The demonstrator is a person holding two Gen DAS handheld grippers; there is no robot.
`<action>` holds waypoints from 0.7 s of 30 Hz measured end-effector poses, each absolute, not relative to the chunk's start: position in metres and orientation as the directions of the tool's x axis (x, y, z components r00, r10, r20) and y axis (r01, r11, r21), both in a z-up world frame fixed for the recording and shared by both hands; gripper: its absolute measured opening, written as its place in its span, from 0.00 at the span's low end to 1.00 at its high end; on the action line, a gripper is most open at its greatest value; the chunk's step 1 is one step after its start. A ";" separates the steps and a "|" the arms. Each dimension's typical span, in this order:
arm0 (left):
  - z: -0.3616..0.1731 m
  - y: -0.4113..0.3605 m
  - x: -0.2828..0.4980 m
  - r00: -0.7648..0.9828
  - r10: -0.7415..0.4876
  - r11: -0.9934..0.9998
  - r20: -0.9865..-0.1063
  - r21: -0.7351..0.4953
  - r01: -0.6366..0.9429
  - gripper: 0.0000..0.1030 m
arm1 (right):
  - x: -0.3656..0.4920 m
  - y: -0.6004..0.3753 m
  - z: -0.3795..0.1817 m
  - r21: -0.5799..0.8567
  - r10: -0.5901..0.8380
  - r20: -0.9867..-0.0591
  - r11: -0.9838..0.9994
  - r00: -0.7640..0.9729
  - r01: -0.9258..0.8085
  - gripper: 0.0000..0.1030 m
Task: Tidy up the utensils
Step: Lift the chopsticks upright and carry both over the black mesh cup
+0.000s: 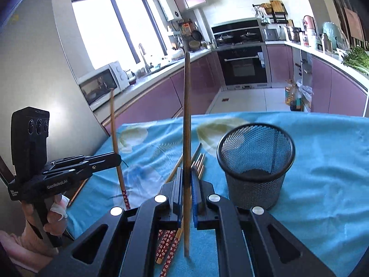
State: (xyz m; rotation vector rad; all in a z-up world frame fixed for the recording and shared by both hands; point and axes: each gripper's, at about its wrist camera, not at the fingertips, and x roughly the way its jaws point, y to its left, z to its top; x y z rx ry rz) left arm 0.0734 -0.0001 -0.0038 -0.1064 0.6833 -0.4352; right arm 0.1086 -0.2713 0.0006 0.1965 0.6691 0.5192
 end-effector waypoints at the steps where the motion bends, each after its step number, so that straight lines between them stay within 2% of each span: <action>1: 0.004 0.000 0.071 0.693 -0.436 0.899 -0.574 -0.242 0.365 0.07 | 0.107 -0.274 0.005 0.335 0.519 -0.529 0.855 0.672 -0.396 0.06; 11: 0.062 -0.021 0.071 0.724 -0.517 0.856 -0.457 -0.260 0.447 0.07 | 0.109 -0.293 0.040 0.317 0.523 -0.436 0.851 0.732 -0.419 0.06; 21: 0.092 -0.065 0.095 0.720 -0.563 0.826 -0.407 -0.248 0.506 0.07 | 0.118 -0.313 0.075 0.262 0.477 -0.381 0.877 0.792 -0.402 0.06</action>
